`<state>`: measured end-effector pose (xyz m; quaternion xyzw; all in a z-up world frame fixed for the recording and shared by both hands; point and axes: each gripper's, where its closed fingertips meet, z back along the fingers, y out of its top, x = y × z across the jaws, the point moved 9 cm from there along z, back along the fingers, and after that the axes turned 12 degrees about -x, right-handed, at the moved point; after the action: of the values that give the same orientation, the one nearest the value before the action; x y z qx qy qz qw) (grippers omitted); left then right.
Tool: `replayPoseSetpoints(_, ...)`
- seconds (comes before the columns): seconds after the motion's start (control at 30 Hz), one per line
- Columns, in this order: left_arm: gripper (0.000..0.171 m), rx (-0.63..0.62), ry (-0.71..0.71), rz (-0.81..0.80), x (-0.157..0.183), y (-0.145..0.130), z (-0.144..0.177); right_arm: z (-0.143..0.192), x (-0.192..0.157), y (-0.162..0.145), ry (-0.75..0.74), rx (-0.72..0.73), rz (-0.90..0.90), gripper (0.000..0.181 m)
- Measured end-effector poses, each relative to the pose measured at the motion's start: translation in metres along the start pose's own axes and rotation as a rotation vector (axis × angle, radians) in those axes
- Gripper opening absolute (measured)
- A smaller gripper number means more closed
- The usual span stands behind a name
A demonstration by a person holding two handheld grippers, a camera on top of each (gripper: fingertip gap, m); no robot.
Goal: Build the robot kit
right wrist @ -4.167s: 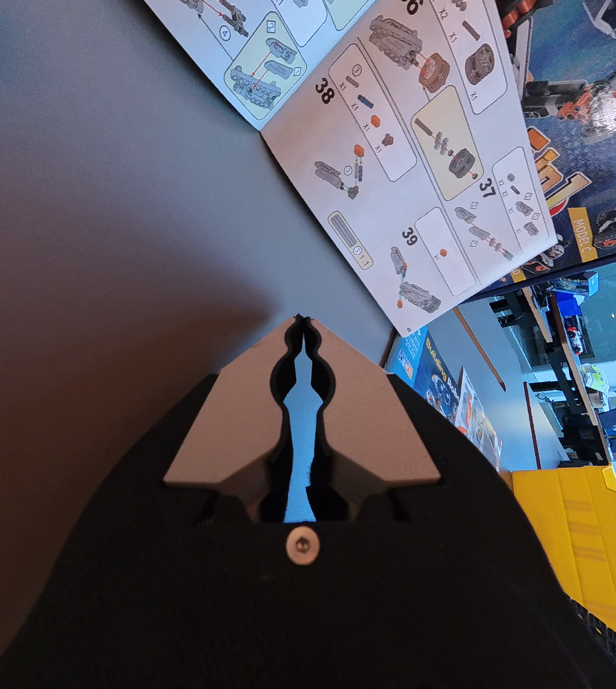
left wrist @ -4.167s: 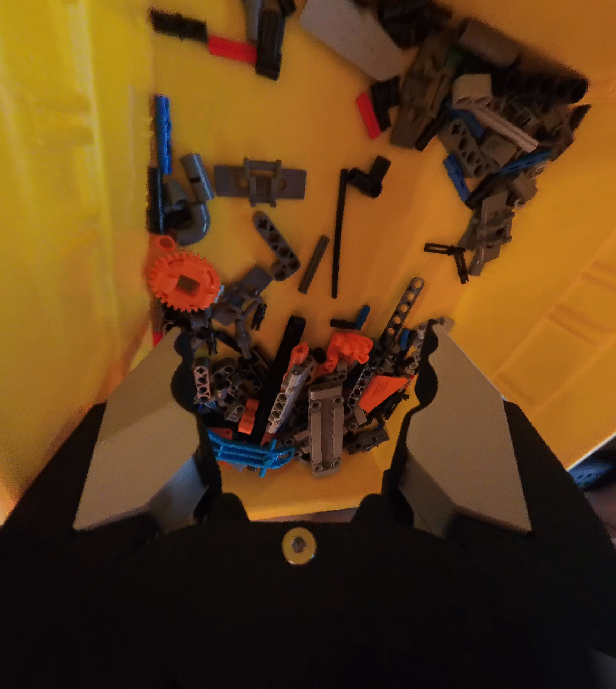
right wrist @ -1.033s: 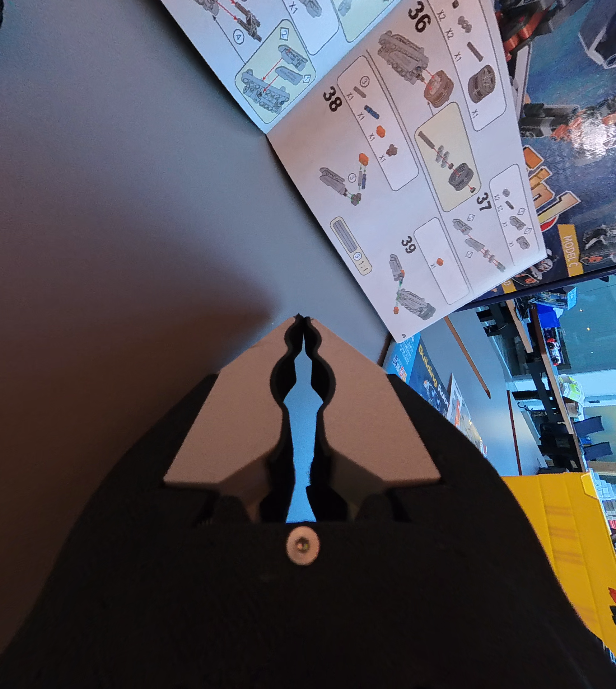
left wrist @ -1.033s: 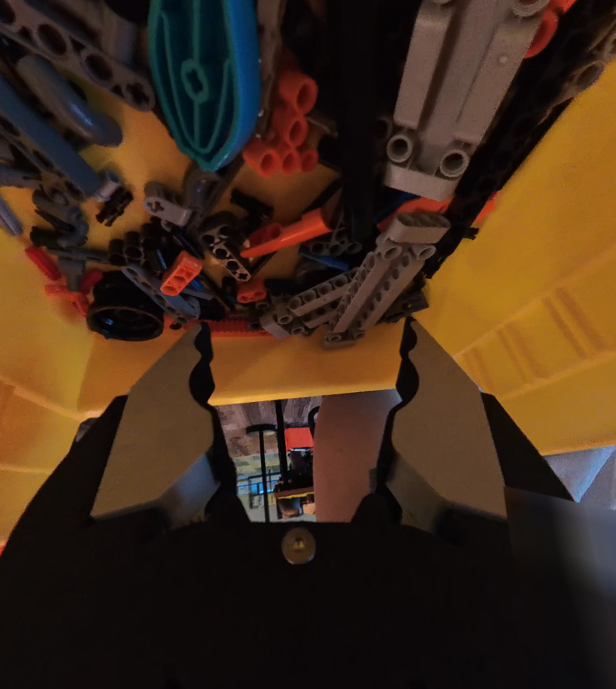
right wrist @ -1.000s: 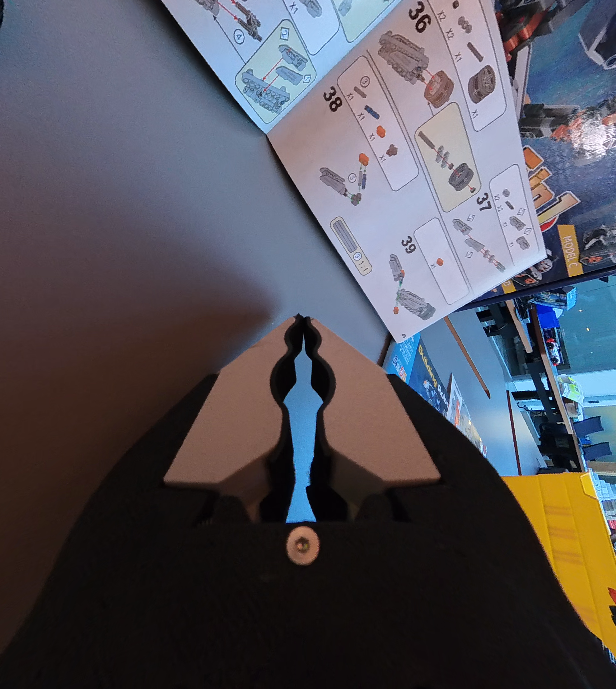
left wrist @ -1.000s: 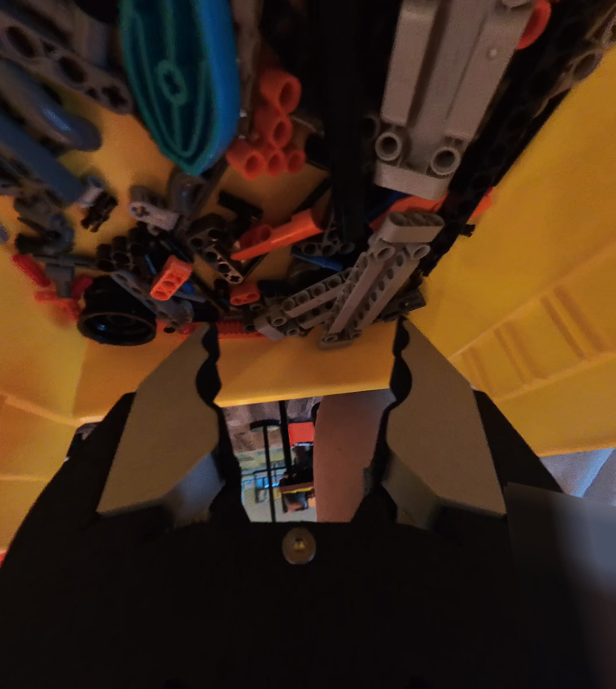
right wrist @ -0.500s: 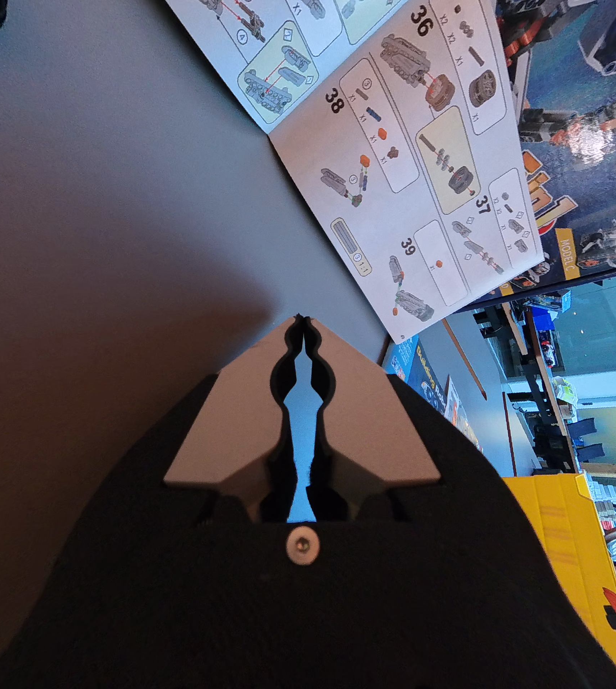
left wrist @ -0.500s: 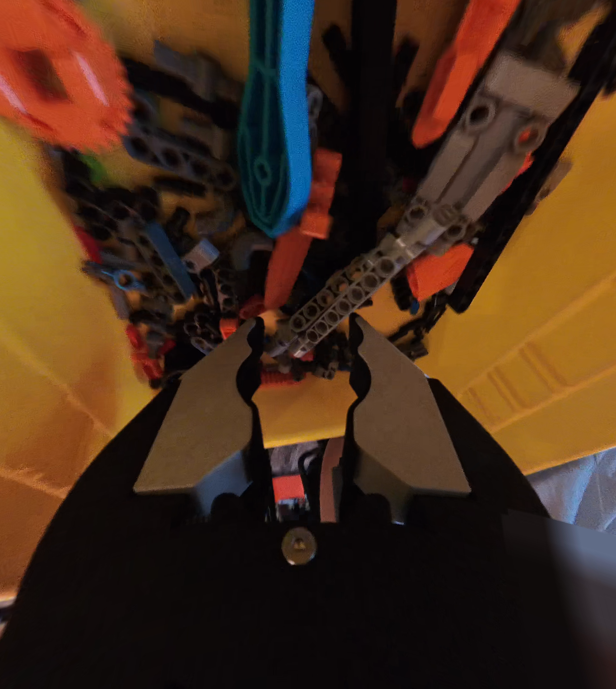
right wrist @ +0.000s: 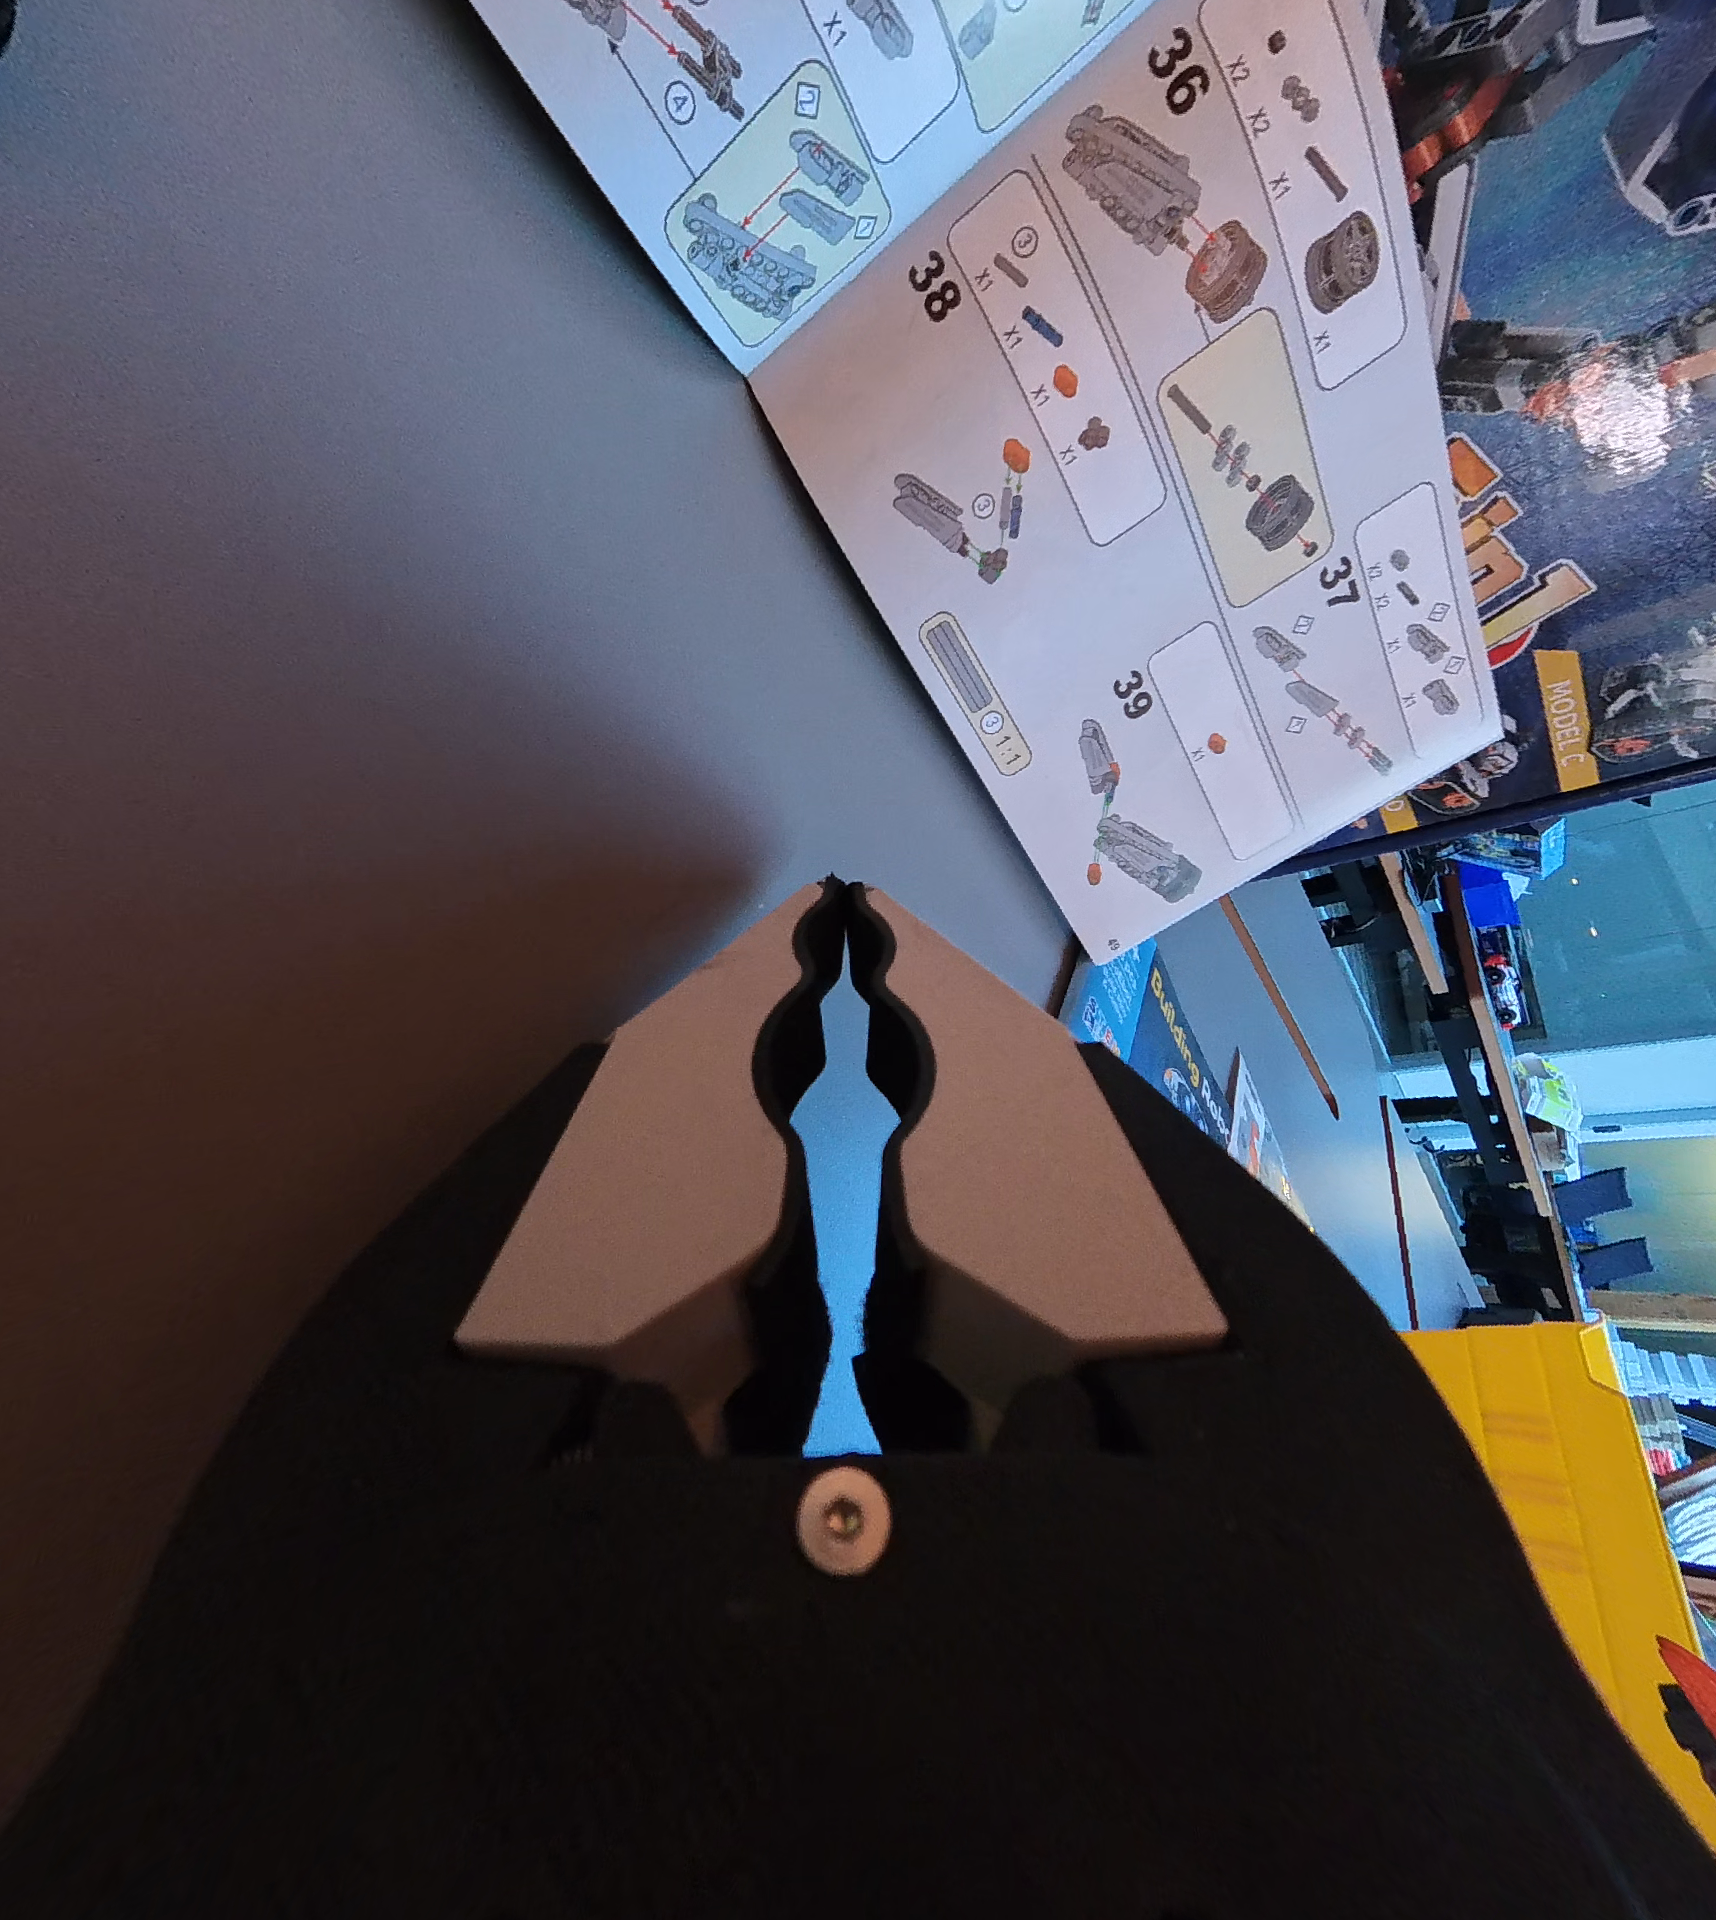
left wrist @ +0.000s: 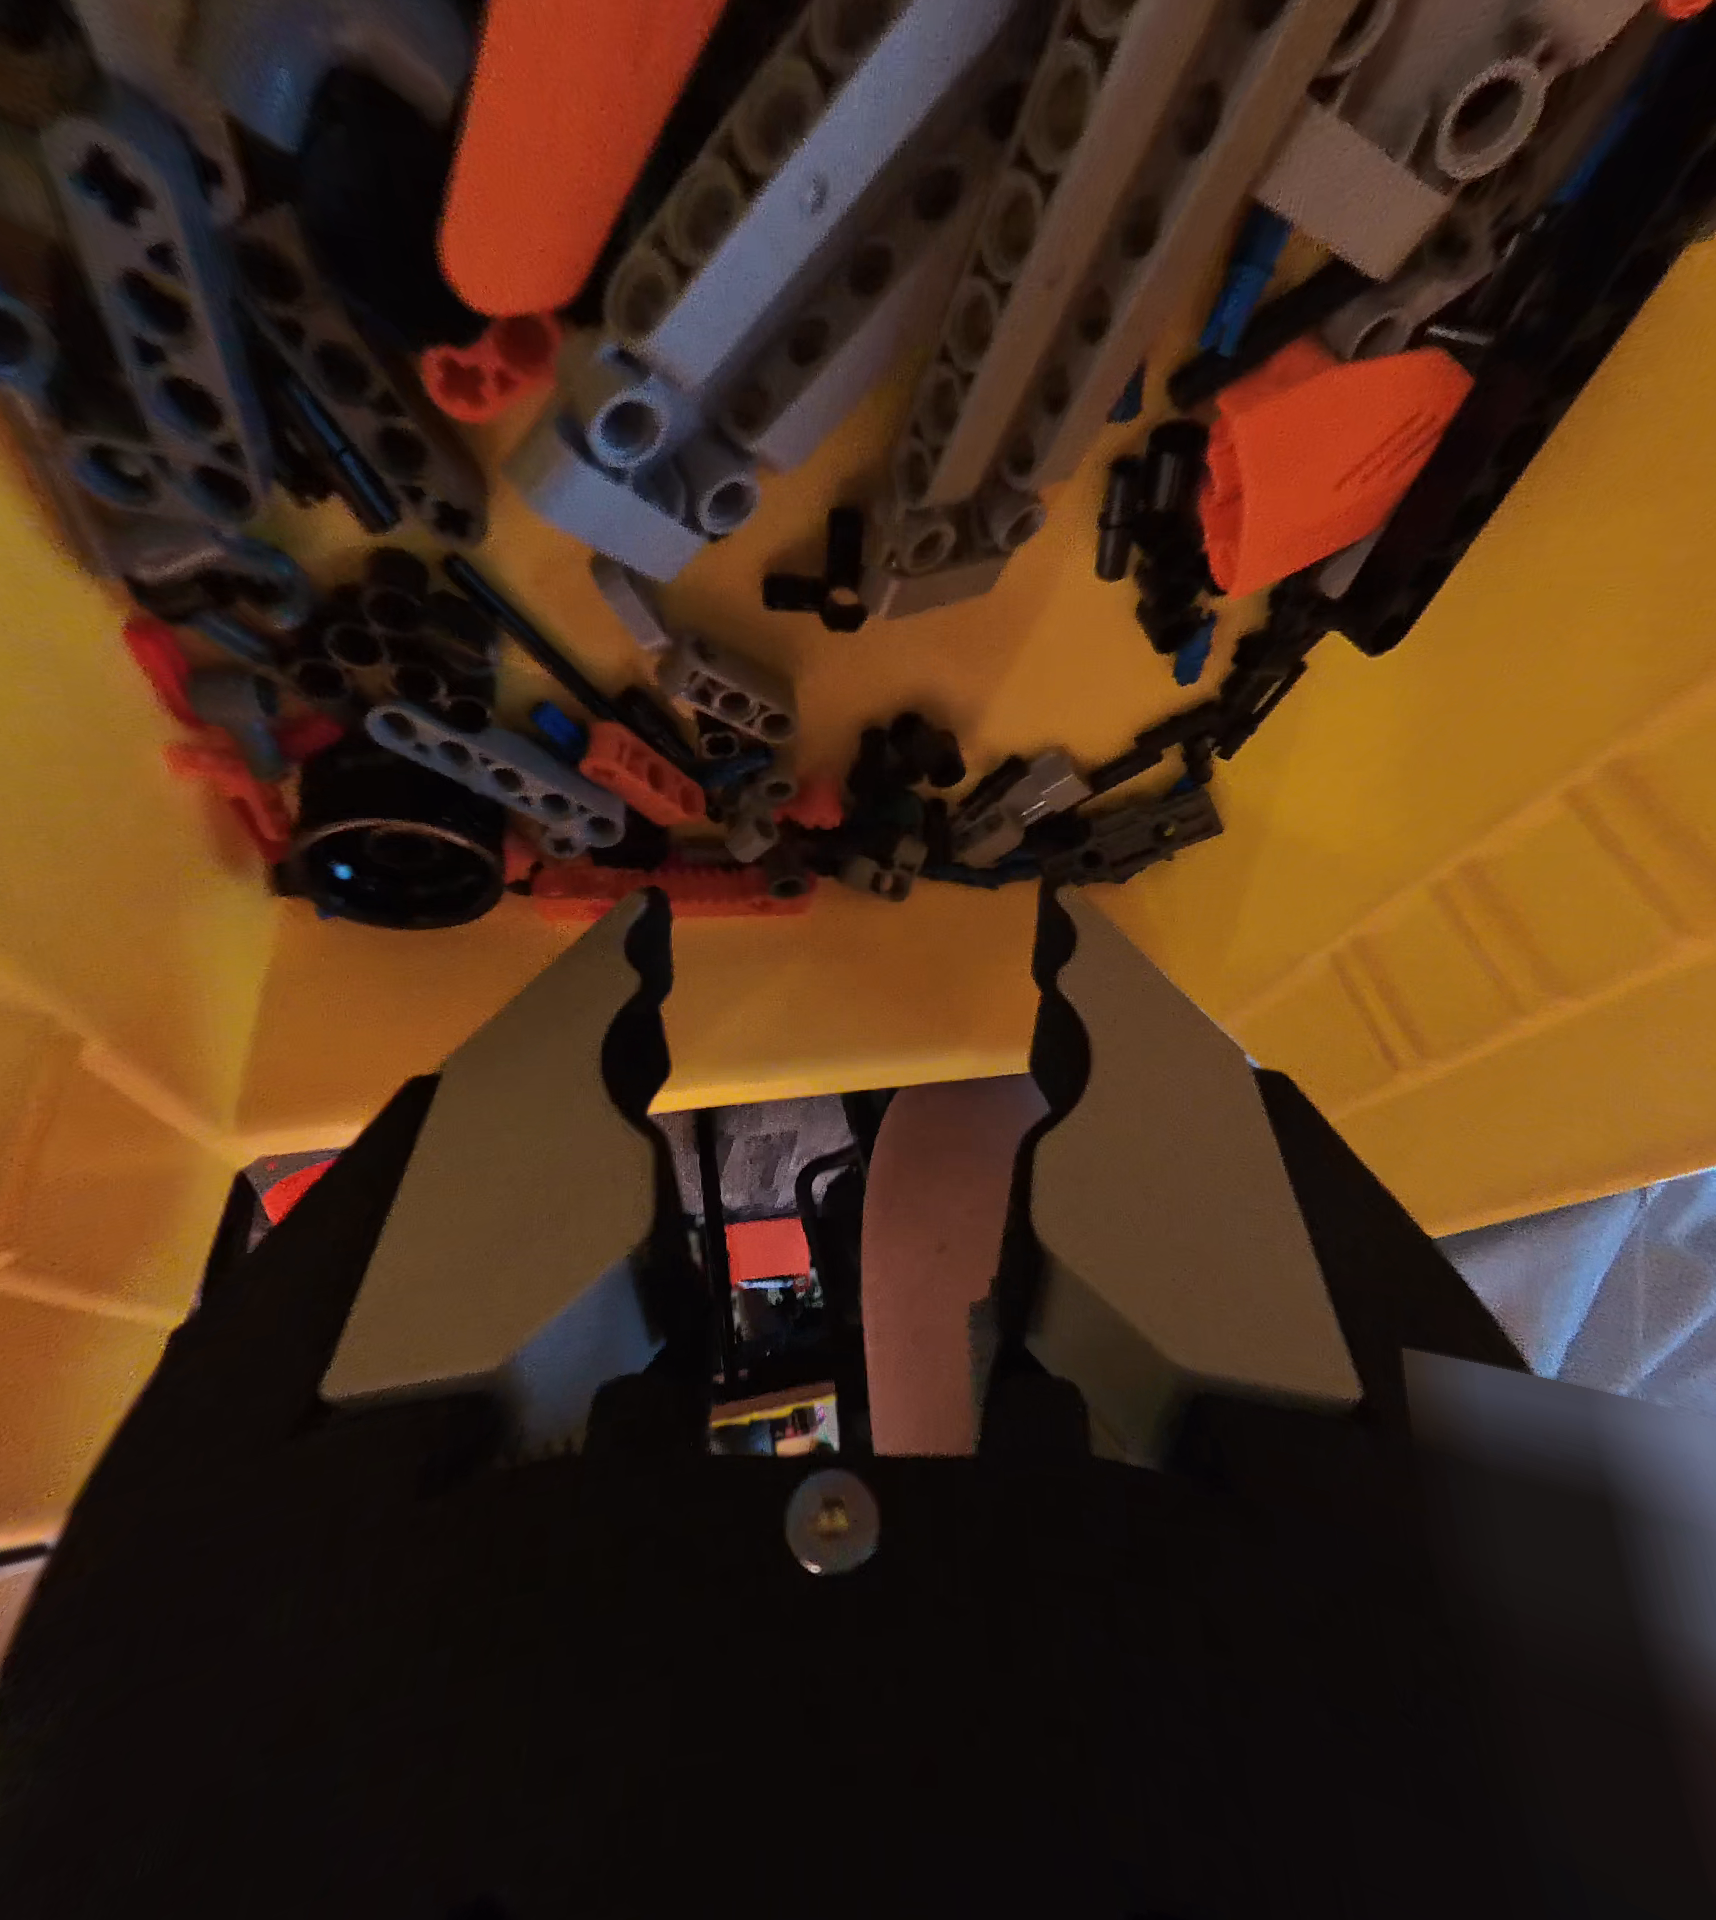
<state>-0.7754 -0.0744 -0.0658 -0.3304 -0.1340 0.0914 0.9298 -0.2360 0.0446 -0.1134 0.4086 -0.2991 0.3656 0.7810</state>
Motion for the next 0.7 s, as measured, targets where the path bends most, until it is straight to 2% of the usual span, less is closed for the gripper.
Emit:
replayPoseSetpoints(0.1, 0.072, -0.061, 0.045, -0.003, 0.004, 0.005, -0.006, 0.0, 0.0, 0.0, -0.003, 0.001, 0.003, 0.0)
replayPoseSetpoints(0.17, 0.083, -0.092, 0.084, -0.016, 0.012, 0.007, -0.009, 0.0, 0.0, 0.0, -0.002, 0.0, 0.003, 0.0)
replayPoseSetpoints(0.23, 0.073, -0.134, 0.114, -0.054, 0.025, 0.01, -0.014, 0.0, 0.0, 0.0, -0.002, 0.0, 0.004, 0.0)
replayPoseSetpoints(0.4, 0.065, -0.217, 0.19, -0.117, 0.042, 0.02, -0.024, 0.0, -0.001, 0.0, -0.003, 0.001, 0.006, 0.0)
replayPoseSetpoints(0.47, 0.063, -0.233, 0.164, -0.103, 0.041, 0.021, -0.024, 0.0, -0.001, 0.0, -0.002, 0.002, 0.006, 0.0)
replayPoseSetpoints(0.5, 0.052, -0.235, 0.151, -0.099, 0.039, 0.022, -0.024, 0.0, -0.001, 0.0, -0.002, 0.002, 0.006, 0.0)
replayPoseSetpoints(0.57, 0.043, -0.235, 0.108, -0.093, 0.034, 0.022, -0.023, 0.0, -0.001, 0.0, -0.004, 0.002, 0.007, 0.0)
replayPoseSetpoints(0.7, 0.023, -0.163, 0.05, -0.083, 0.022, 0.023, -0.014, 0.0, -0.001, 0.0, -0.01, 0.001, 0.012, 0.0)
